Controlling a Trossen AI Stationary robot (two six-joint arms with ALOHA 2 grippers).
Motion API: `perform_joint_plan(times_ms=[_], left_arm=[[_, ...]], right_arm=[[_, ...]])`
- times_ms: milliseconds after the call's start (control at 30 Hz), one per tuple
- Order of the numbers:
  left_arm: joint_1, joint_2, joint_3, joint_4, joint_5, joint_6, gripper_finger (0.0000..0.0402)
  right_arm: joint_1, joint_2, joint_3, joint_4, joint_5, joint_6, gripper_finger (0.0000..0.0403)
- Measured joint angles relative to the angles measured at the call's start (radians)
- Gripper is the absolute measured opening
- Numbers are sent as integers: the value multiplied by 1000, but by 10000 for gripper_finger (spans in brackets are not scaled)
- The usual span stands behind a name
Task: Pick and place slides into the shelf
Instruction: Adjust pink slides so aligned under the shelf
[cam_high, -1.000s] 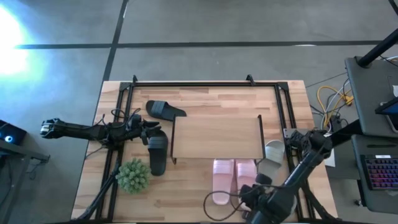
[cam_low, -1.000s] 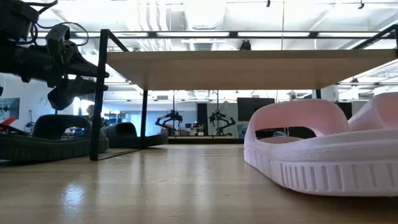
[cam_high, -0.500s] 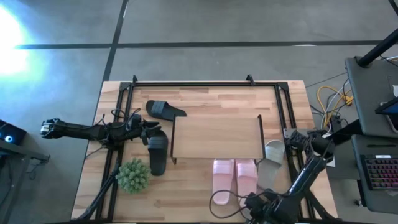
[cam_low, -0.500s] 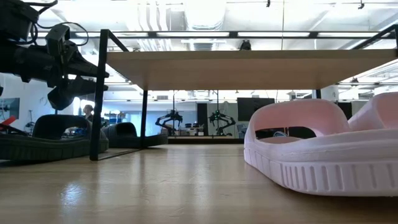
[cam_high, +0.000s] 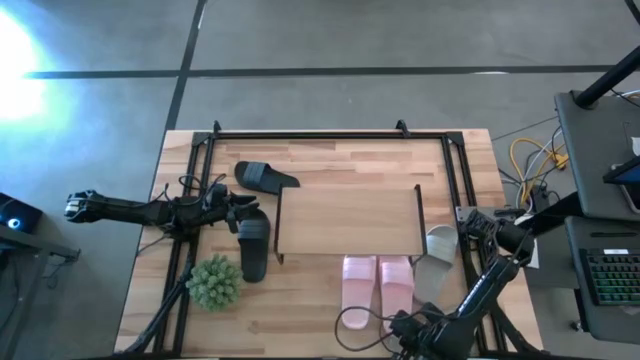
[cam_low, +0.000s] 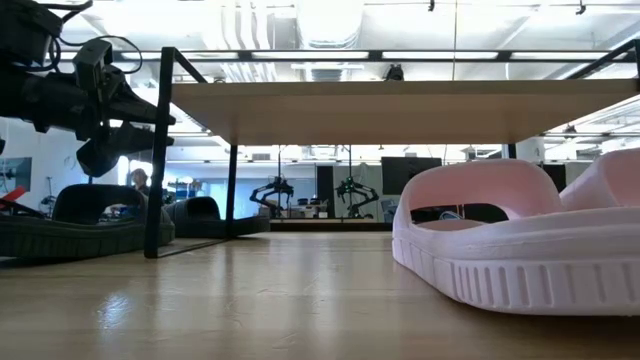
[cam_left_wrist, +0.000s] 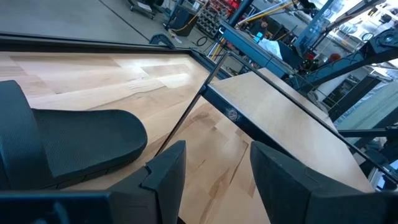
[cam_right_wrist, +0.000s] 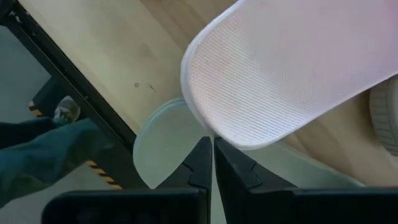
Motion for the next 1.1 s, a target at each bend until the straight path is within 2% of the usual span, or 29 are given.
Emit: perform_joint_plan(times_ms=[233,400,767,900,1100], left_arm=[[0,1,0,0,0,0,166],[0,1,0,0,0,0,166],[0,1,0,0,0,0,166],[0,1,0,0,0,0,166],[0,1,0,0,0,0,166]], right_arm=[[-21,0,-32,0,10,6,12],[-51,3,-40,-21,63,-2,12],[-46,-3,-19,-8,30,-36,12],[-54,-6,-2,73,34,-115,13],[-81,-6,-15,278,-25,-217,13]])
